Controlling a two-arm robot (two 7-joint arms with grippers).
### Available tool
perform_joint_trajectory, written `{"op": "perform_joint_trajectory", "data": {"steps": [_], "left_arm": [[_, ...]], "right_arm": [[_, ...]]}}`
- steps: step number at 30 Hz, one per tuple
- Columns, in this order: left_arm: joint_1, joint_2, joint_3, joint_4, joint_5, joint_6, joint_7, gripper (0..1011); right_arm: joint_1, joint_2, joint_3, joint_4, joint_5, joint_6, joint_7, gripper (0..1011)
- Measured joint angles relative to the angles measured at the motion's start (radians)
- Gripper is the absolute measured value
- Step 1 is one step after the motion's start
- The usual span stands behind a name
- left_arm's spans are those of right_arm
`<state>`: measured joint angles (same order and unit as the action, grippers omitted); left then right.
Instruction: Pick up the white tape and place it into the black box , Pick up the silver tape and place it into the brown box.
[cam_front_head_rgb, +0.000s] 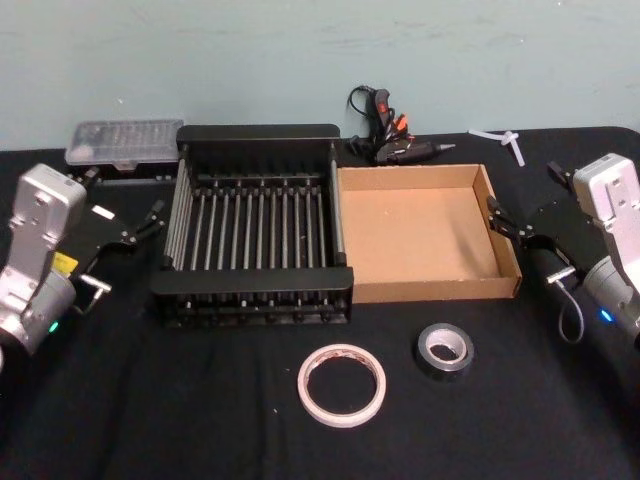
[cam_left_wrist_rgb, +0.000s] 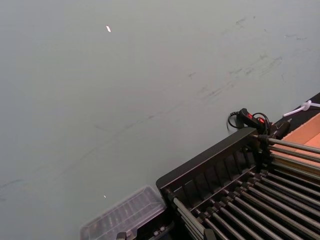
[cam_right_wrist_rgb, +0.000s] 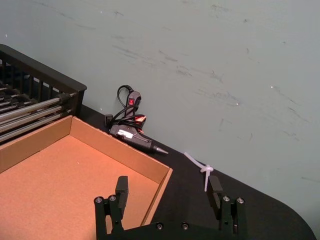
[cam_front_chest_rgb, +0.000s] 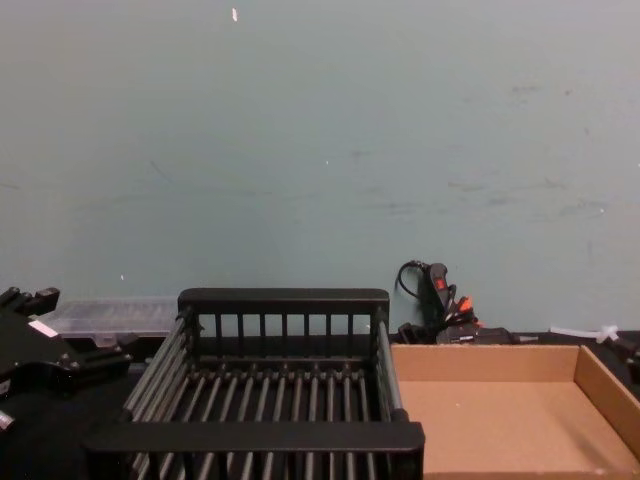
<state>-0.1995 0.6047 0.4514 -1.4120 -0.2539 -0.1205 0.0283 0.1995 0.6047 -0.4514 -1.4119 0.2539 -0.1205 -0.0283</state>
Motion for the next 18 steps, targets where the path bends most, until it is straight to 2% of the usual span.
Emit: {"op": "perform_joint_trajectory", "data": {"steps": [18], "left_arm": [[0.000, 0.000, 0.000, 0.000, 0.000, 0.000, 0.000, 1001]], "right_arm": [[0.000, 0.000, 0.000, 0.000, 0.000, 0.000, 0.000, 1002]]}}
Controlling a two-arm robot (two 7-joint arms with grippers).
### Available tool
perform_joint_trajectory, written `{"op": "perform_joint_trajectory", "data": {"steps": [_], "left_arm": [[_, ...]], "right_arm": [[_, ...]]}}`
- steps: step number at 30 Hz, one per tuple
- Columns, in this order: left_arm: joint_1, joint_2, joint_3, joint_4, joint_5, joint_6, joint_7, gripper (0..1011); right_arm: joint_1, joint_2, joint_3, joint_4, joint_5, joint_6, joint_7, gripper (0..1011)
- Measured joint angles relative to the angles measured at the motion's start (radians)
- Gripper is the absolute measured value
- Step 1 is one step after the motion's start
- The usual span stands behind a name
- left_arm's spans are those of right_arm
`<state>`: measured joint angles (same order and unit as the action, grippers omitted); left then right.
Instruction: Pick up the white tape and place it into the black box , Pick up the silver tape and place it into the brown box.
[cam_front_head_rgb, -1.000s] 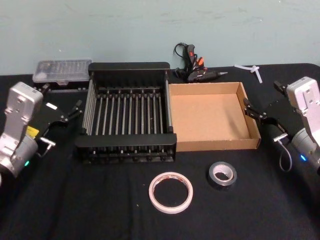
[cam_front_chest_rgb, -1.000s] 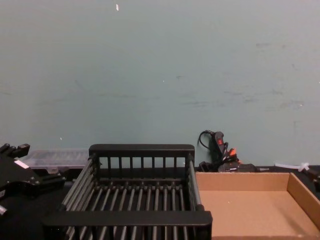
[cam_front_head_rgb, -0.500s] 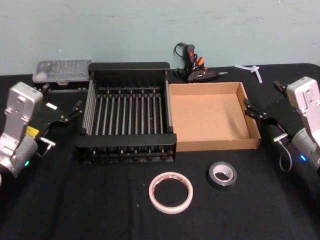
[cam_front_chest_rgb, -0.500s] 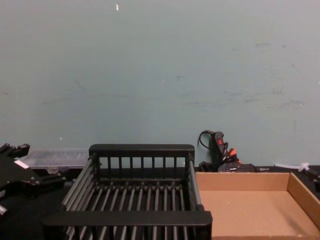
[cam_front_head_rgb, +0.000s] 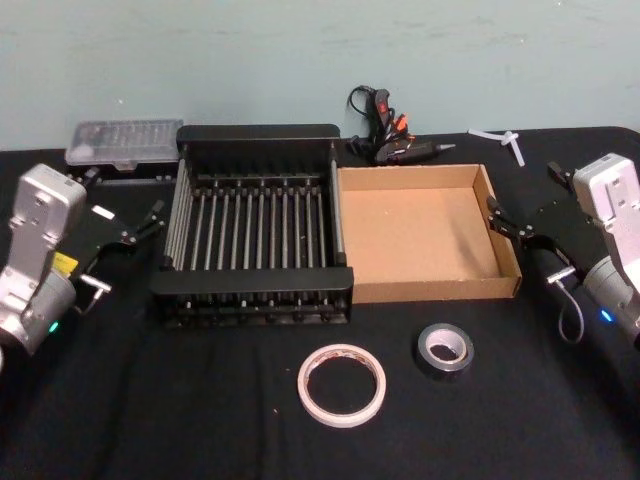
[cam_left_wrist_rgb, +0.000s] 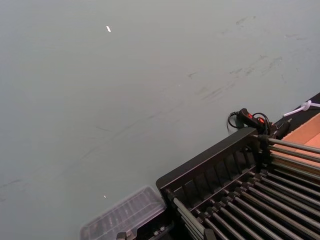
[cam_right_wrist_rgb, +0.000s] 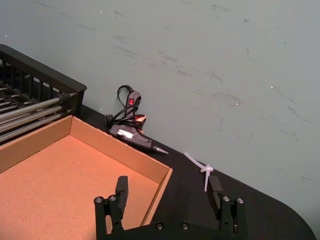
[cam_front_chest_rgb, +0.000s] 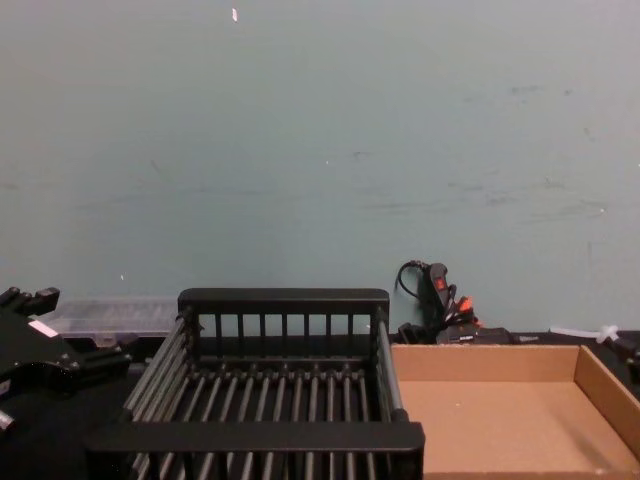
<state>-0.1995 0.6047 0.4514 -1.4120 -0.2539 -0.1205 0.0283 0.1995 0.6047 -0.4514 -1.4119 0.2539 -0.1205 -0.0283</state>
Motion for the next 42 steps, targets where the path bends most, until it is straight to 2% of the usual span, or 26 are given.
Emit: {"op": "perform_joint_trajectory", "data": {"steps": [6, 16, 30, 42], "left_arm": [[0.000, 0.000, 0.000, 0.000, 0.000, 0.000, 0.000, 1001], [0.000, 0.000, 0.000, 0.000, 0.000, 0.000, 0.000, 1001], [0.000, 0.000, 0.000, 0.000, 0.000, 0.000, 0.000, 1001], [0.000, 0.000, 0.000, 0.000, 0.000, 0.000, 0.000, 1001]], "right_arm": [[-0.001, -0.001, 0.002, 0.000, 0.000, 0.000, 0.002, 1002], [-0.026, -0.008, 0.038, -0.032, 0.019, 0.015, 0.037, 1002], [-0.101, -0.013, 0.105, -0.135, 0.099, 0.063, 0.097, 1002], [-0.178, -0.021, 0.139, -0.232, 0.139, 0.111, 0.124, 1002]]}}
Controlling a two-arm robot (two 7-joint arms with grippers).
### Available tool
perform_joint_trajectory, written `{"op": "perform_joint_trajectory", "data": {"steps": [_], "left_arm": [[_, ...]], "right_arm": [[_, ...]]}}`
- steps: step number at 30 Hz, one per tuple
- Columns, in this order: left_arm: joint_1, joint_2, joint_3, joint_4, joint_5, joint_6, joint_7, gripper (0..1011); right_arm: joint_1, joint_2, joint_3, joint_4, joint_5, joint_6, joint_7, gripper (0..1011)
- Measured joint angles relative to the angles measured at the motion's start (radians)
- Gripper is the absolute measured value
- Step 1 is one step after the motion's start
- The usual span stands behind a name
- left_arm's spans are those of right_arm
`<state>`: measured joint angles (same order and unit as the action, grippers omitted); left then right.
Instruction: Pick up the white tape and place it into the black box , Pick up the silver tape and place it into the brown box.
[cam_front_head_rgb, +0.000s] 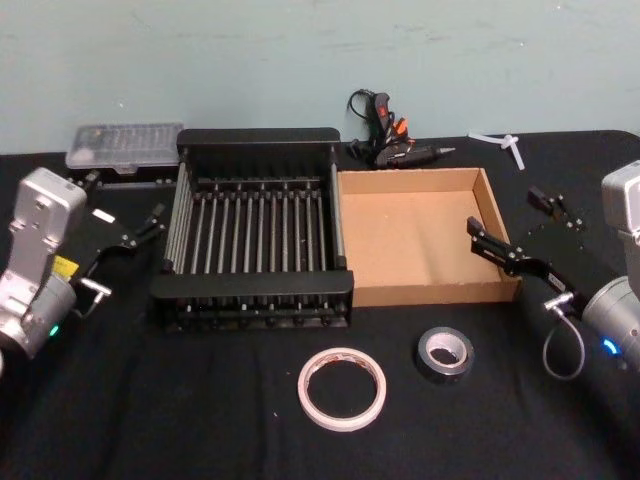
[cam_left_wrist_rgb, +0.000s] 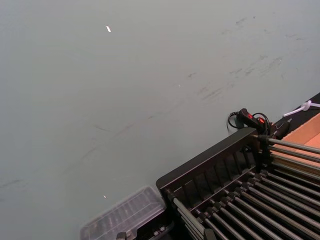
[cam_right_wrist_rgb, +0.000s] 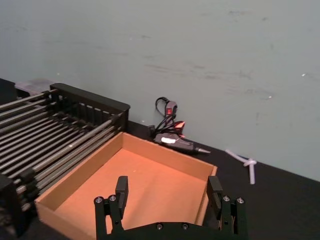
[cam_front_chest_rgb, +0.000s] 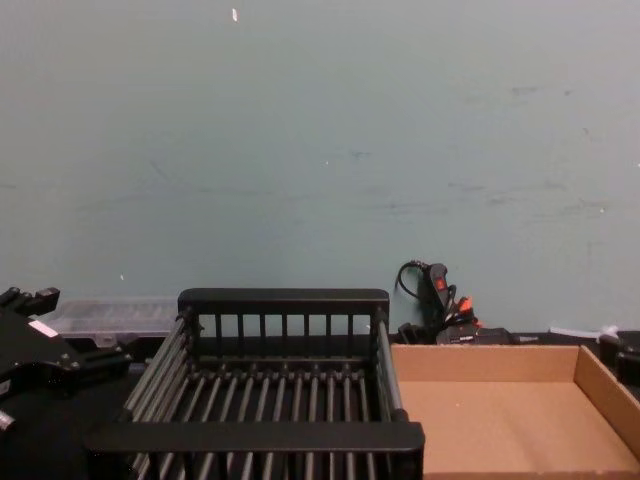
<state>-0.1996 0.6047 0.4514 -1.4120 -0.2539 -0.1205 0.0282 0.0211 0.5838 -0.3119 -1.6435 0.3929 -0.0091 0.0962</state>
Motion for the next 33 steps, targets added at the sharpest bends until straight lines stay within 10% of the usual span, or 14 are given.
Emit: {"op": "perform_joint_trajectory", "data": {"steps": [33], "left_arm": [[0.000, 0.000, 0.000, 0.000, 0.000, 0.000, 0.000, 1001]], "right_arm": [[-0.214, 0.012, 0.038, -0.171, -0.044, 0.160, 0.041, 1002]]}}
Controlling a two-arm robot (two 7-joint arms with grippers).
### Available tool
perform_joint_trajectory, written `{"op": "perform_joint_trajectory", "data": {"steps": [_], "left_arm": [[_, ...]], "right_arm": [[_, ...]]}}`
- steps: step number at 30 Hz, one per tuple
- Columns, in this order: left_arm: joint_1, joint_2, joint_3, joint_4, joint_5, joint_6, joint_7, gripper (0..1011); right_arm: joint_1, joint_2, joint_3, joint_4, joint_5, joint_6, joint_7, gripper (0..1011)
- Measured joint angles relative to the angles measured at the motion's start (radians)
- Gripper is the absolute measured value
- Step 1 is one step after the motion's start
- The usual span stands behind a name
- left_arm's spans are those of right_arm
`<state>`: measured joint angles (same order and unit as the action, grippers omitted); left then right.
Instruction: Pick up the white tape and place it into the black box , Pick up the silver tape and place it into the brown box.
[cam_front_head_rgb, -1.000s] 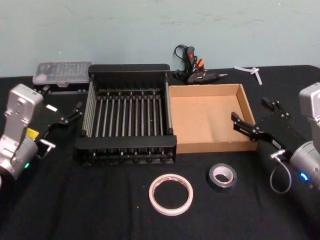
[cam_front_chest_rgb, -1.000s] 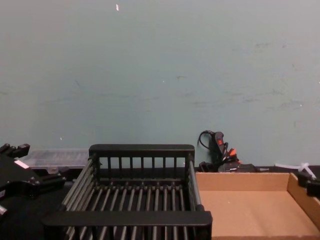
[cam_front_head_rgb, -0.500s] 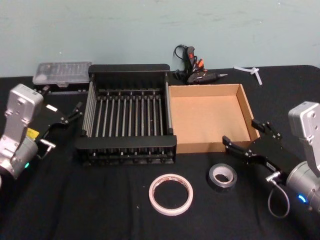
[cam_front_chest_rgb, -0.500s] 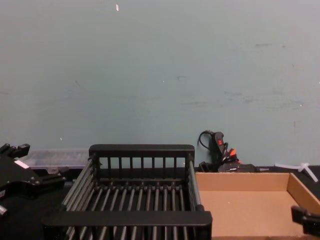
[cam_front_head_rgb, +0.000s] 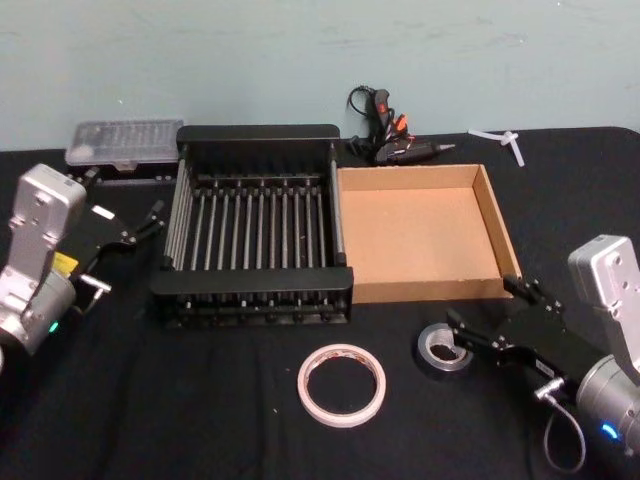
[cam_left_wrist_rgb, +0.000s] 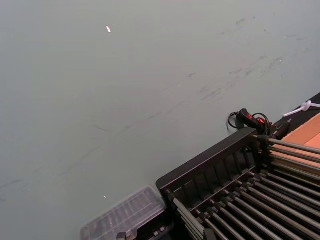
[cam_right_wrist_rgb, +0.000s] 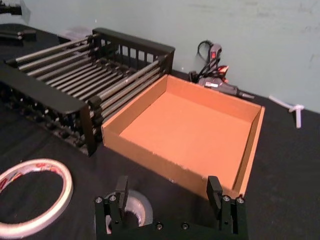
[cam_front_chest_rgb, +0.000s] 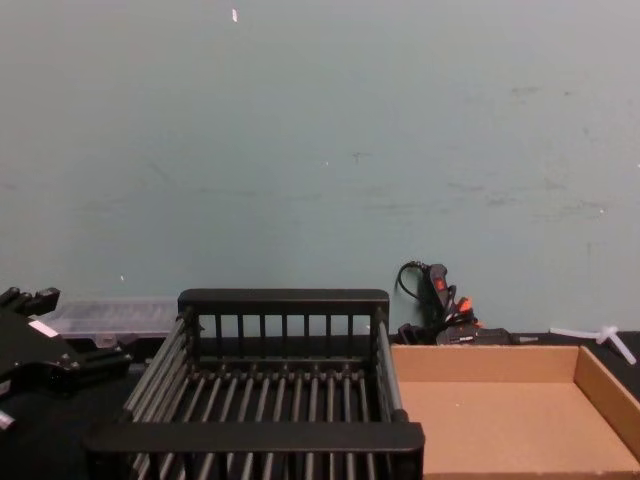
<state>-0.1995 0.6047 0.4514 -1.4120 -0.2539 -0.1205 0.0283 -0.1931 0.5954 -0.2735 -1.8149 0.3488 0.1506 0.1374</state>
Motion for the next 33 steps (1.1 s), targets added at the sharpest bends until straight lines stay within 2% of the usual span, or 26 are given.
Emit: {"op": "perform_joint_trajectory", "data": {"steps": [12, 33], "left_arm": [[0.000, 0.000, 0.000, 0.000, 0.000, 0.000, 0.000, 1001], [0.000, 0.000, 0.000, 0.000, 0.000, 0.000, 0.000, 1001]], "right_arm": [[-0.022, -0.013, 0.012, -0.007, -0.007, 0.083, 0.024, 1002], [0.009, -0.084, 0.035, 0.030, -0.016, 0.176, 0.052, 1002]]}}
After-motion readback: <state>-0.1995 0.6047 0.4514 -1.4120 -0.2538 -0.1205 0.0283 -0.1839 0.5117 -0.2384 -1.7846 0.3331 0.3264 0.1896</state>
